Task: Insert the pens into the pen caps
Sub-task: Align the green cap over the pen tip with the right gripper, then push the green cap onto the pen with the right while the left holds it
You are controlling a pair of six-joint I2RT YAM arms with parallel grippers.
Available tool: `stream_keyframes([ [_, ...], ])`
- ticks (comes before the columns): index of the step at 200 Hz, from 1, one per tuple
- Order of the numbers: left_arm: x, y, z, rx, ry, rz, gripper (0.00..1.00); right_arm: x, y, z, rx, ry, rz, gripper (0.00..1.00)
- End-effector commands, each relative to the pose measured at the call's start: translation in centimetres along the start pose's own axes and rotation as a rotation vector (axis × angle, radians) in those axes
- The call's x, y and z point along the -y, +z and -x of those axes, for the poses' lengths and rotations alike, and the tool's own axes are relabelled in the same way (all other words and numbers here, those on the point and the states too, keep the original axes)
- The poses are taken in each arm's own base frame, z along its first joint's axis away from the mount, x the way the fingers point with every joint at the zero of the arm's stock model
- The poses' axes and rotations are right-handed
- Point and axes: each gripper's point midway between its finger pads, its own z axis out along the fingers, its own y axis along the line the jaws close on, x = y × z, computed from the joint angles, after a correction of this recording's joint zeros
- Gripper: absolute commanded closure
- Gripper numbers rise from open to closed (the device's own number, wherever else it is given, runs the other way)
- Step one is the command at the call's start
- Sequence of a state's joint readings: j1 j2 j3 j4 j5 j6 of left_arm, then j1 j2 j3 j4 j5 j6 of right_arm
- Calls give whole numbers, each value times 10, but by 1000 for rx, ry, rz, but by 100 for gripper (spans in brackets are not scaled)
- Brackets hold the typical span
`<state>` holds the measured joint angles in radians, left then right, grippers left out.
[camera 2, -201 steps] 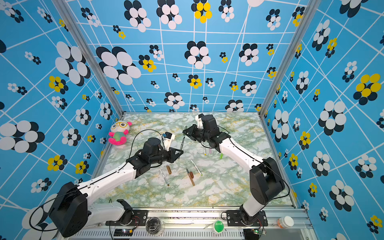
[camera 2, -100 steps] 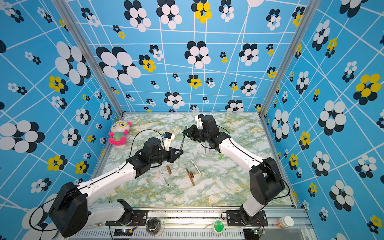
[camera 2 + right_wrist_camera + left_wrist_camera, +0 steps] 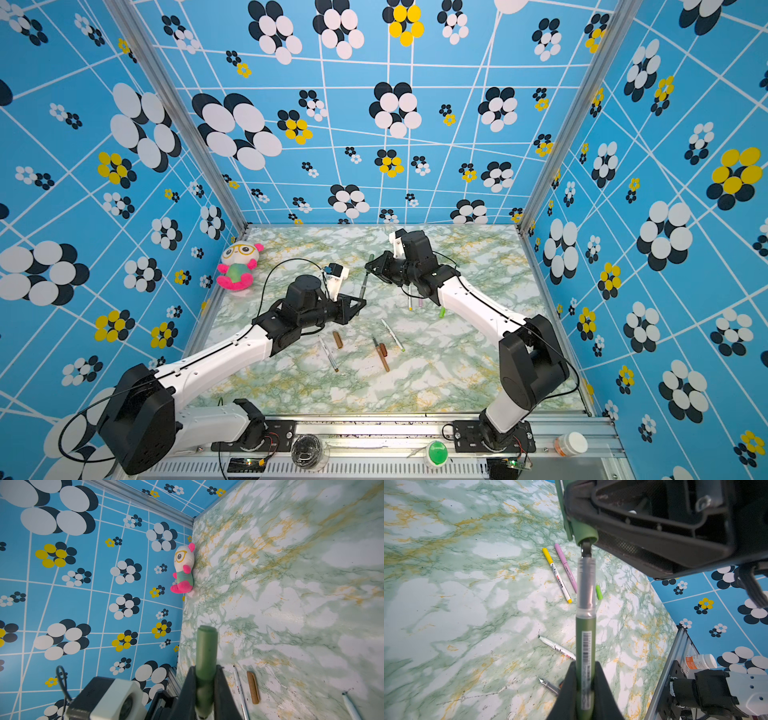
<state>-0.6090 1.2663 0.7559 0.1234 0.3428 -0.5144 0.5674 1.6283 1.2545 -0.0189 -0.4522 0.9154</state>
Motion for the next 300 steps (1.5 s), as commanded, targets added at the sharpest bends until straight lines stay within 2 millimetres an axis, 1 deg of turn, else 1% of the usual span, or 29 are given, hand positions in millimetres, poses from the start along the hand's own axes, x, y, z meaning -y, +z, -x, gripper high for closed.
stream_keyframes([
  [1,8,-4,22,67,2,-15,100,-9,-1,-8,-26,-30,13,100],
  [38,12,-6,34,99,-2,-22,100,-12,0,-11,-36,-38,19,100],
  [83,17,-8,48,140,-11,-29,100,-8,5,-19,-53,-80,-12,100],
  [130,23,-11,65,190,-6,-39,100,-6,10,-36,-84,-172,-46,100],
  [172,31,-15,85,231,20,-57,100,-6,17,-58,-124,-285,-48,100],
  [204,34,-21,100,276,42,-55,100,-2,23,-68,-150,-278,-45,100],
  [221,34,-26,108,308,46,-51,100,-3,26,-73,-159,-259,-25,100],
  [237,34,-27,112,324,49,-53,100,-3,28,-76,-168,-243,-10,100],
  [248,34,-27,112,320,51,-54,100,-5,27,-74,-163,-242,-8,100],
  [255,33,-27,110,309,51,-53,100,-9,25,-71,-154,-248,1,100],
  [266,32,-26,103,284,52,-54,100,-19,18,-60,-130,-260,9,100],
  [275,28,-25,94,259,49,-48,100,-26,12,-51,-110,-274,12,92],
  [277,27,-25,92,255,49,-44,100,-30,10,-47,-99,-280,18,90],
  [300,13,-26,63,187,24,-11,100,-47,-9,-17,-27,-314,21,66],
])
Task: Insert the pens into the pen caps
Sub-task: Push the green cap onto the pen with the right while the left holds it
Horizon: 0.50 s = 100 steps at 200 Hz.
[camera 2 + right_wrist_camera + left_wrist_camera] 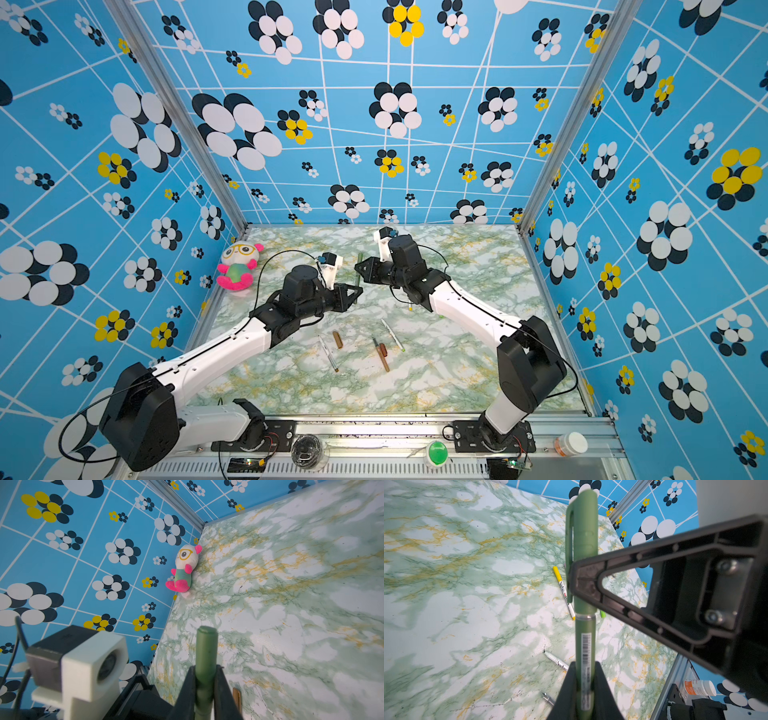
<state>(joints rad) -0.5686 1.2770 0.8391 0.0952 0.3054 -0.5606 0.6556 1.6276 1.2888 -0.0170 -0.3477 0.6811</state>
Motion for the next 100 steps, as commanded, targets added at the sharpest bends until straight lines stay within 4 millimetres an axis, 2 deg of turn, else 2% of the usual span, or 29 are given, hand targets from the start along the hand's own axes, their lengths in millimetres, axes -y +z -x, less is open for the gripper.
stream_keyframes([
  [1,16,-18,24,106,68,-53,100,-21,-20,3,-51,-31,33,66],
  [18,7,-20,6,59,52,-34,100,-27,-30,19,-17,-79,22,49],
  [30,4,-22,-5,26,47,-26,100,-25,-33,25,-11,-110,-22,39],
  [60,0,-25,-17,-19,67,-10,100,-20,-32,29,-31,-153,-73,35],
  [100,3,-25,-15,-16,93,-13,100,-20,-24,32,-48,-144,-81,35],
])
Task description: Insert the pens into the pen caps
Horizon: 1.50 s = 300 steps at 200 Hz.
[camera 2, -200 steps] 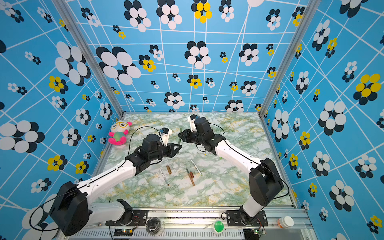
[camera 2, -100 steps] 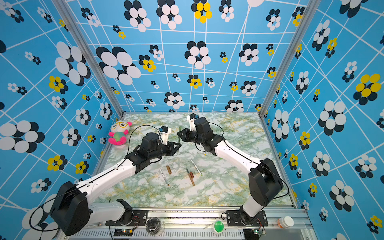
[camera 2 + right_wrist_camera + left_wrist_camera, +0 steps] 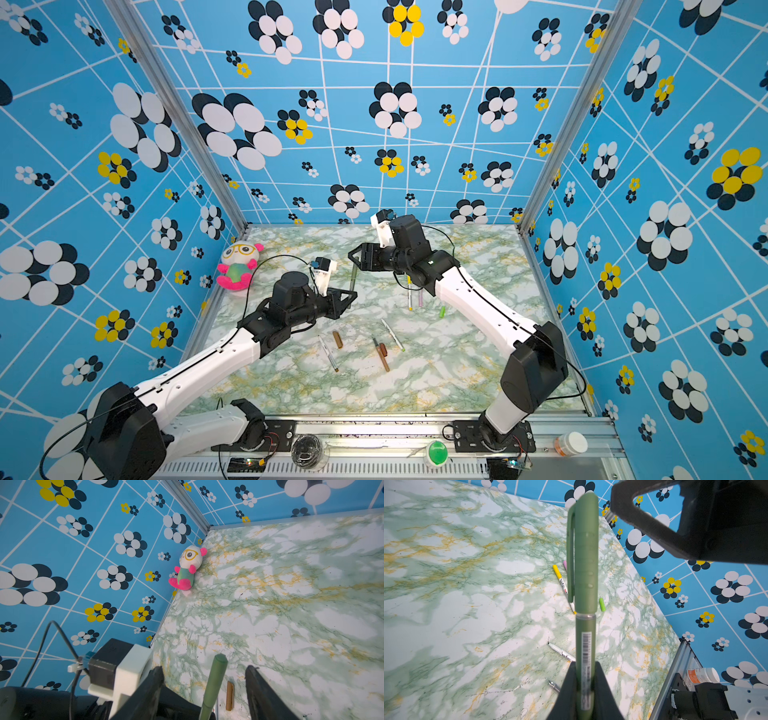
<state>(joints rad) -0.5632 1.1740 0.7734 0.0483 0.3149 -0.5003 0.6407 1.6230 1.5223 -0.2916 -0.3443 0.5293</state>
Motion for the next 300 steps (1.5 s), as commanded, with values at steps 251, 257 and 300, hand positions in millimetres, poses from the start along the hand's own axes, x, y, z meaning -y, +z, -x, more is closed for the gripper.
stream_keyframes([
  [251,18,4,61,237,56,-12,100,30,42,-49,-179,17,-128,100],
  [257,19,2,65,254,59,-14,100,33,42,-53,-186,22,-134,100],
  [300,30,-8,89,349,102,-32,100,47,45,-74,-219,51,-159,100],
])
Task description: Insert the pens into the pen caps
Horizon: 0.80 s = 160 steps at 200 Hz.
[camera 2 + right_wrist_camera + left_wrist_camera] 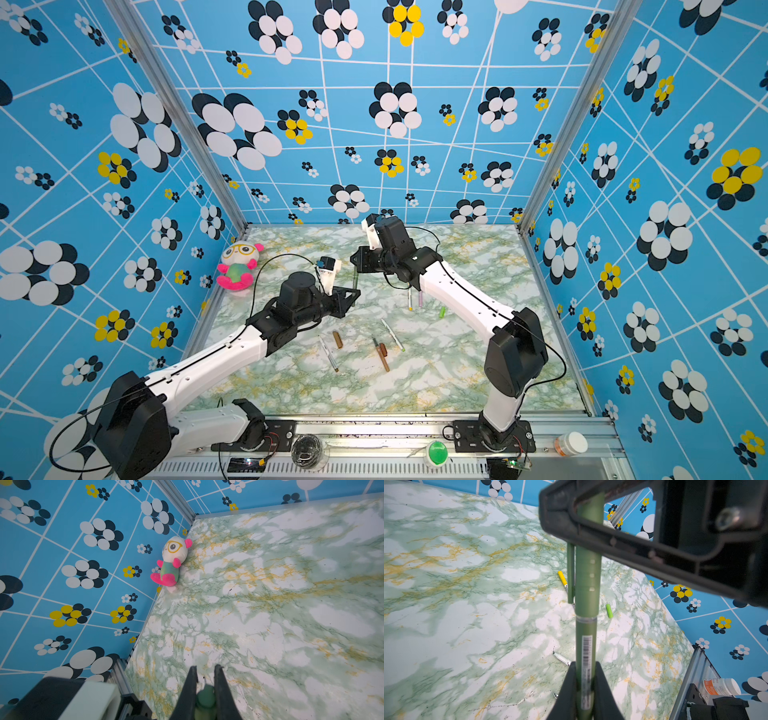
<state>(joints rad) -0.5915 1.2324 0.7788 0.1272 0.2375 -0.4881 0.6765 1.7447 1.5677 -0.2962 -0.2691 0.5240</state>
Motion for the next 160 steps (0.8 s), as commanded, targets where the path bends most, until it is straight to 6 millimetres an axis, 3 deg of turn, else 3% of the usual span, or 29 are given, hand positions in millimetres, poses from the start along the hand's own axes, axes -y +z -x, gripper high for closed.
stream_keyframes([
  [1,31,-20,86,310,66,-64,100,28,9,-57,-172,45,-80,100],
  [103,44,-31,169,571,229,-50,100,48,23,-128,-303,142,-94,100],
  [160,41,-32,195,627,247,-62,100,47,31,-150,-336,172,-89,100],
])
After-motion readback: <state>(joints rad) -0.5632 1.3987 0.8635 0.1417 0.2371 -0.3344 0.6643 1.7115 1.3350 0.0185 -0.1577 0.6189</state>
